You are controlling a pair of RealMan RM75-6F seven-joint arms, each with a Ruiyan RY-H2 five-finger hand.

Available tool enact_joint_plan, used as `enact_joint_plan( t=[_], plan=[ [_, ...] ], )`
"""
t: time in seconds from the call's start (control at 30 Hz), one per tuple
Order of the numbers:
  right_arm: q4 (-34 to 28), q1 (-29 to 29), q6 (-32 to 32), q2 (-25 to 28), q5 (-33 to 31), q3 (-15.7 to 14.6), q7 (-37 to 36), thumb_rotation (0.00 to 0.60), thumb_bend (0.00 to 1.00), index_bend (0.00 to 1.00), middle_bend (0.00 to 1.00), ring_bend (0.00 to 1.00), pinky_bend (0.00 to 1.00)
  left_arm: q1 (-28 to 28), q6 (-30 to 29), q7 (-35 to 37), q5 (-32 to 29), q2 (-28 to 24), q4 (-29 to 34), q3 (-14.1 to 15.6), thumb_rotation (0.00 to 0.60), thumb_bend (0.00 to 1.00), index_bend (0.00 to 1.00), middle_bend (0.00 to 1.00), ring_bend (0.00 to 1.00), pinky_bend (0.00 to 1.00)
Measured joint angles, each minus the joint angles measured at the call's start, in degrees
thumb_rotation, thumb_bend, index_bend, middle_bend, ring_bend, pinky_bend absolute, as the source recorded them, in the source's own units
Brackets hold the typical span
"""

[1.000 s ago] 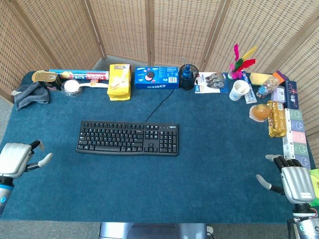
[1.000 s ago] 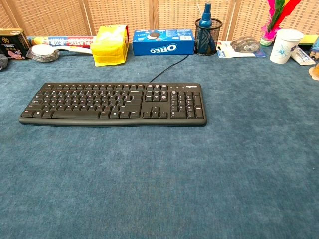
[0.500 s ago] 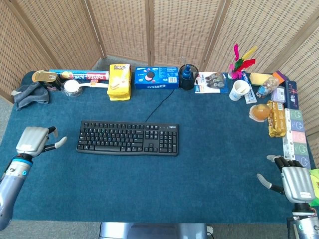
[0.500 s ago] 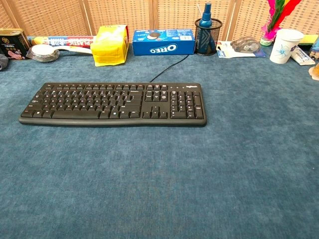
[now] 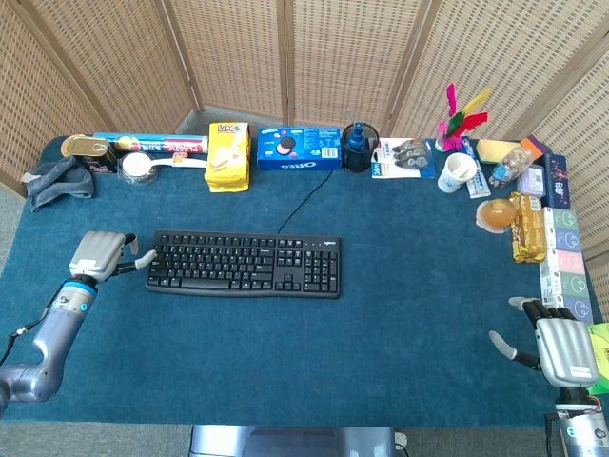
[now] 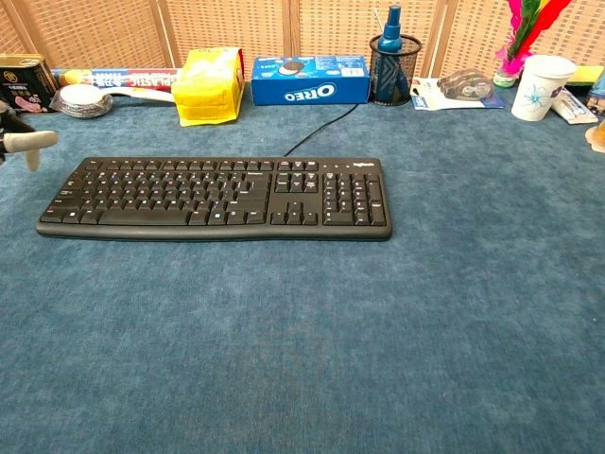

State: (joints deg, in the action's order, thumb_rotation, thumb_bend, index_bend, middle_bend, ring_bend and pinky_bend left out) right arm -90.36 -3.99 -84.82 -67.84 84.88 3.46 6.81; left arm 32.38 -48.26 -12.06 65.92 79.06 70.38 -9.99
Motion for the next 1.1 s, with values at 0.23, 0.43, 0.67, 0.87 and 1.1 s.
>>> enact_joint_plan(
  t=[0.23, 0.43, 0.67, 0.87, 1.1],
  plan=[
    [-0.3, -0.1, 0.3, 0.0, -0.2, 0.1, 0.5, 0.000, 0.27, 0.29, 0.38, 0.45, 0.40, 2.3, 1.6, 0.0, -0.8, 2.5, -3.1, 0.0, 0.000, 0.19, 0.48, 1.00, 1.00, 0.90],
    [-0.4, -0.1, 0.3, 0.0, -0.4, 0.2, 0.7, 0.000, 0.27, 0.29, 0.38, 0.45, 0.41, 3.5, 2.4, 0.2, -1.1, 3.5, -4.1, 0.0, 0.000, 0.19, 0.48, 1.00, 1.00, 0.90],
    [-0.2, 0.3, -0.1, 0.0, -0.5, 0.1, 0.3, 0.000, 0.27, 0.29, 0.38, 0.45, 0.42, 4.5, 3.3, 0.1, -1.7, 4.9, -5.3, 0.5, 0.000, 0.19, 0.48, 1.00, 1.00, 0.90],
    [-0.2, 0.5, -0.3, 0.2, -0.5, 0.0, 0.1, 0.000, 0.27, 0.29, 0.38, 0.45, 0.42, 4.8, 3.2, -0.1, -1.9, 5.5, -6.0, 0.9, 0.000, 0.19, 0.48, 1.00, 1.00, 0.90],
    [-0.3, 0.6, -0.3, 0.1, -0.5, 0.0, 0.0, 0.000, 0.27, 0.29, 0.38, 0.45, 0.42, 5.2, 3.5, 0.0, -2.4, 6.3, -7.3, 1.1, 0.000, 0.19, 0.48, 1.00, 1.00, 0.90]
  ],
)
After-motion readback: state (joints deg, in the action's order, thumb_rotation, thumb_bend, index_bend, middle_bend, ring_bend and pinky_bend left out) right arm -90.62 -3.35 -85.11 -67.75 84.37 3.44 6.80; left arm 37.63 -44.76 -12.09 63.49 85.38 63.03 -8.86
